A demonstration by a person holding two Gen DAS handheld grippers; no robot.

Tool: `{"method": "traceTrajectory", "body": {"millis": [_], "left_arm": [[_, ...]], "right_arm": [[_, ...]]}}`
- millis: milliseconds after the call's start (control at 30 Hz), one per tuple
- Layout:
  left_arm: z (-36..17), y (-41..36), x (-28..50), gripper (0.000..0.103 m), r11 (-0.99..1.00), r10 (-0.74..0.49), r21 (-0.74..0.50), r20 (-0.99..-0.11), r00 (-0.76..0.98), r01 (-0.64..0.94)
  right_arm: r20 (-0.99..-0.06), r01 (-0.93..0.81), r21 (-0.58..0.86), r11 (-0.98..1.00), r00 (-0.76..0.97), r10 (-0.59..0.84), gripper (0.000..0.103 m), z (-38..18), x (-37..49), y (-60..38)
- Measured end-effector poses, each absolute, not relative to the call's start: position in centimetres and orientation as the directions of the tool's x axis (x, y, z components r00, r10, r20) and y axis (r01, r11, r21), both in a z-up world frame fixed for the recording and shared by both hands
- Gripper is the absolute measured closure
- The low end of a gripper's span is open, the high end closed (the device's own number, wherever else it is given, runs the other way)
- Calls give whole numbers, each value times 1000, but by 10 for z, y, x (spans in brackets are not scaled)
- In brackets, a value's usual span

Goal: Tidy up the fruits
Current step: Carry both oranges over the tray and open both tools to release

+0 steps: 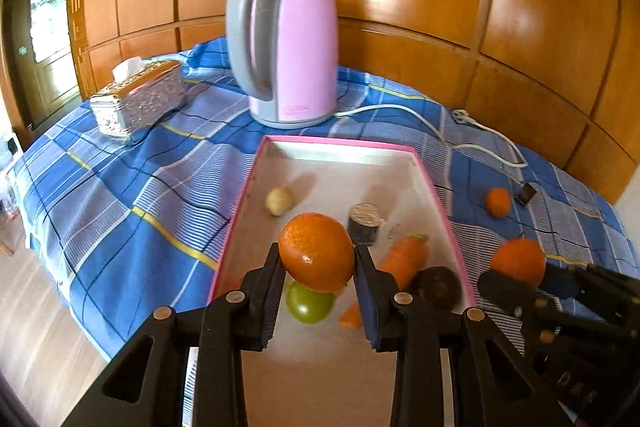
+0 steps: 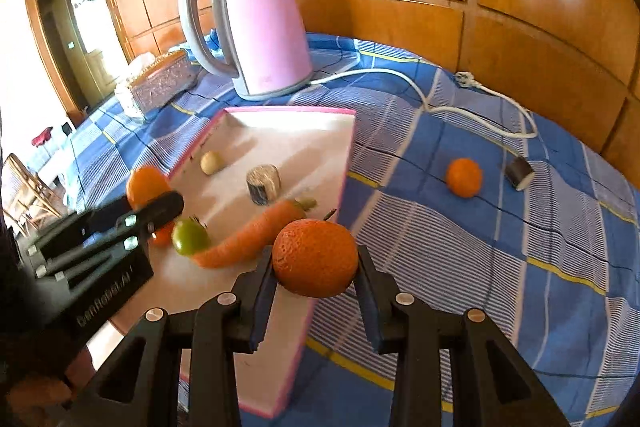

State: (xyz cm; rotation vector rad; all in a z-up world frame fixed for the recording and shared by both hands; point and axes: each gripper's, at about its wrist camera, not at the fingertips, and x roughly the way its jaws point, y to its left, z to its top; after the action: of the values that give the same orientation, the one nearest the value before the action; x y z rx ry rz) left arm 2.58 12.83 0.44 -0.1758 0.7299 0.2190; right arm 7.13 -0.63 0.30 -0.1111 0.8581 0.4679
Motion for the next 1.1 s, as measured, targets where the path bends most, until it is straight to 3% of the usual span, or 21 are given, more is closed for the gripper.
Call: {"method": "traceTrajectory", "body": {"millis": [867, 1000, 1100], "left_arm": [[-7, 144, 28, 67, 933, 182, -90, -715, 675, -348], [-3, 143, 25, 58, 933, 190, -89, -702, 686, -350], [2, 144, 23, 57, 931, 198, -89, -690, 696, -353]], "right_arm": [[-792, -439, 192, 878, 459, 403, 62, -22, 75, 12], [-781, -483, 182, 856, 458, 424, 59, -18, 69, 21], [-779, -501, 163, 850, 463, 422, 57, -17, 64, 25]]}}
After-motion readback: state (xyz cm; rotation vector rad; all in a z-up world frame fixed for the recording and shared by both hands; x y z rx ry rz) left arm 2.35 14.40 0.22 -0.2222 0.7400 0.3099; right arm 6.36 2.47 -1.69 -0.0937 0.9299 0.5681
